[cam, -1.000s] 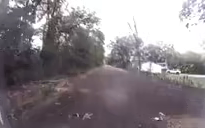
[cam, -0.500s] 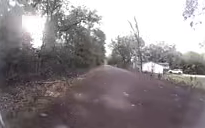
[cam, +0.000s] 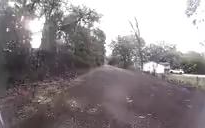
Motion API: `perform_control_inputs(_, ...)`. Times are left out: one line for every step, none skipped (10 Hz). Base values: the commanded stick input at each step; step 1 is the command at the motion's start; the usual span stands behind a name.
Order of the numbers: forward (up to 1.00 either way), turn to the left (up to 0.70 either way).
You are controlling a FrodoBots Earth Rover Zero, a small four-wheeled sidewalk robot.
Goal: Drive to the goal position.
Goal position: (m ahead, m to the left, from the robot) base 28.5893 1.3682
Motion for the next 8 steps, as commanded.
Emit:
perform_control_inputs(0.70, 0.00)
perform_control_inputs(0.70, 0.00)
perform_control_inputs(0.70, 0.00)
perform_control_inputs(0.70, 0.00)
perform_control_inputs(0.70, 0.00)
perform_control_inputs(0.70, 0.00)
perform_control_inputs(0.70, 0.00)
perform_control_inputs(0.70, 0.00)
